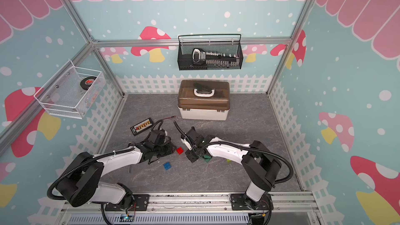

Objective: Assemble the letter y with lego
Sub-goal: Adjust the lego brick at the center of the board, then assemble the lego brick with the lego brick.

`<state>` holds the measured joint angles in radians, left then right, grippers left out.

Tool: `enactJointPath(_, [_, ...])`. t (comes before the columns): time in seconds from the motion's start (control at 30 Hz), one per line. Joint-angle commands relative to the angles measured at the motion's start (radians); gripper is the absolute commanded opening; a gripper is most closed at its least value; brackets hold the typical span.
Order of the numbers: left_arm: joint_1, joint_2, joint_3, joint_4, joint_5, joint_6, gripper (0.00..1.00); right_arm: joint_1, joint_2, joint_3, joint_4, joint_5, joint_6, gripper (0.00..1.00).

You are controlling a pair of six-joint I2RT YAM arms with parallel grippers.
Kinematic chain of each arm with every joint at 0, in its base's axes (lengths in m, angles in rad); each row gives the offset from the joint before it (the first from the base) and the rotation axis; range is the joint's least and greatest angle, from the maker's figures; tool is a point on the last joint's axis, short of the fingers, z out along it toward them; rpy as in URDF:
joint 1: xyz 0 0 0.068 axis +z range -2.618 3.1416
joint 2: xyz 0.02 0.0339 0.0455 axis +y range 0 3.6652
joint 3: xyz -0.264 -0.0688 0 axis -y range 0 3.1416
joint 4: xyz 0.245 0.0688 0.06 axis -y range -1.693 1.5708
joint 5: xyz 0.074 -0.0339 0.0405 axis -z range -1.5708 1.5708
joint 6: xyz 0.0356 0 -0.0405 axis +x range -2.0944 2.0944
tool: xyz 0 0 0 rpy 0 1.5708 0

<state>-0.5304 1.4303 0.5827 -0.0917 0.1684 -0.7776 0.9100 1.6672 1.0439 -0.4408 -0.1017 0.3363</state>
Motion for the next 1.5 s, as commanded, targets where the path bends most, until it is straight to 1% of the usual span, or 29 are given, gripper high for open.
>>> enactJointPath(0.0, [-0.007,-0.015,-0.018,0.005,-0.022,-0.019,0.34,-0.002,0.049,0.037,0.01,-0.044,-0.015,0.25])
enactJointPath(0.13, [-0.008,-0.035,-0.031,0.0,-0.059,-0.016,0.36,-0.006,0.095,0.062,0.009,-0.024,-0.017,0.25])
enactJointPath(0.3, [-0.005,0.004,-0.01,0.005,-0.04,-0.002,0.35,-0.036,0.144,0.085,-0.003,0.01,0.003,0.24])
enactJointPath(0.53, [-0.006,0.022,0.002,0.008,-0.059,0.008,0.36,-0.09,0.163,0.111,0.002,0.045,0.003,0.24])
enactJointPath(0.67, [-0.006,0.047,0.01,0.013,-0.06,0.019,0.36,-0.101,0.162,0.121,0.004,0.063,0.003,0.24])
enactJointPath(0.83, [-0.007,0.074,0.005,0.022,-0.028,0.019,0.32,-0.105,0.153,0.12,0.003,0.058,0.0,0.24])
enactJointPath(1.13, [-0.031,-0.001,-0.061,0.019,-0.018,-0.012,0.32,-0.105,0.093,0.087,0.007,0.013,-0.023,0.24])
enactJointPath(1.27, [-0.063,0.018,-0.06,0.042,-0.024,-0.03,0.32,-0.093,0.084,0.095,0.003,-0.013,-0.047,0.24])
enactJointPath(1.33, [-0.067,0.027,-0.053,0.025,-0.026,-0.029,0.32,-0.08,0.09,0.112,-0.017,-0.014,-0.065,0.24])
enactJointPath(1.43, [-0.068,0.002,-0.07,0.002,-0.064,-0.033,0.32,-0.057,0.094,0.126,-0.034,-0.018,-0.102,0.24])
enactJointPath(1.47, [-0.067,-0.015,-0.08,-0.004,-0.082,-0.034,0.34,-0.05,0.095,0.129,-0.036,-0.02,-0.116,0.24])
